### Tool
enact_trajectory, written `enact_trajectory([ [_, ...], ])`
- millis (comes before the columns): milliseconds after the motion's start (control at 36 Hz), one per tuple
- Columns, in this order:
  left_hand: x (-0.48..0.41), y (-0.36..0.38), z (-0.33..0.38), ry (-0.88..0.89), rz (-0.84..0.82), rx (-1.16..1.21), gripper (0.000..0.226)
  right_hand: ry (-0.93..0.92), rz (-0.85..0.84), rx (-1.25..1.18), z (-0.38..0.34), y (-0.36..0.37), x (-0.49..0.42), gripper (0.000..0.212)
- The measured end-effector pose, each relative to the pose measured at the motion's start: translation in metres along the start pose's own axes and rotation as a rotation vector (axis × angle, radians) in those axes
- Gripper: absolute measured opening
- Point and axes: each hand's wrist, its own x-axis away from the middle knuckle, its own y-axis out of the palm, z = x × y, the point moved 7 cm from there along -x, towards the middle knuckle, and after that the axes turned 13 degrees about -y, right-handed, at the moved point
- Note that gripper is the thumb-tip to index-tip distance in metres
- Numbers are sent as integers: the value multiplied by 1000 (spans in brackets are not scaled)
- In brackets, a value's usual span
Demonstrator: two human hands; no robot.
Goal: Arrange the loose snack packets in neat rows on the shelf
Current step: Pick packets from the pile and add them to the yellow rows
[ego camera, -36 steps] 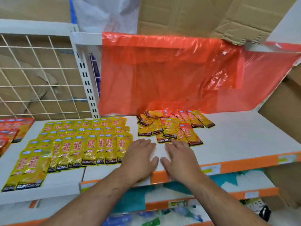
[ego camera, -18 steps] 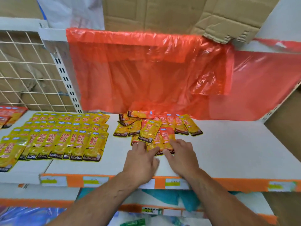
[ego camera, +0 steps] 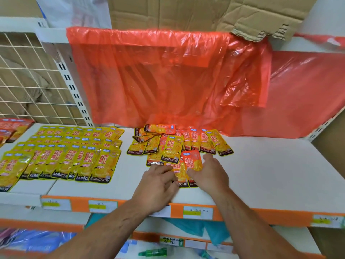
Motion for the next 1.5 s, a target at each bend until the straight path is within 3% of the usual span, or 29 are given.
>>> enact_trajectory([
  [222, -1, -9, -11, -314, 27, 38, 38, -59, -115, 25, -4, 0, 3, 81],
  [417, -3, -8, -14, -387, -12, 35, 61, -77, -174, 18, -2, 0, -1, 67],
  [694, -2, -12, -14, -445, 34, -48, 55, -75, -209, -58, 0, -3, 4, 56],
  [806, -3, -15, -20, -500, 12, 71, 32, -53, -208, -98, 1, -1, 5, 46],
  [1000, -5, -26, -31, -690, -144, 336, 24, 57, -201, -434, -4, -7, 9, 13],
  [1083, -1, -36, -46, -818, -151, 519, 16, 119, -213, -607, -15, -9, 17, 21],
  [1222, 30, -58, -75, -961, -121, 751, 11, 134, -277, -714, -56, 12, 32, 17],
  [1333, 53, -79, -90, -972, -125, 892, 16, 115, -313, -749, -90, 33, 44, 32],
  [1500, 95, -137, -134, -929, -103, 953, 33, 68, -338, -772, -169, 67, 73, 32],
])
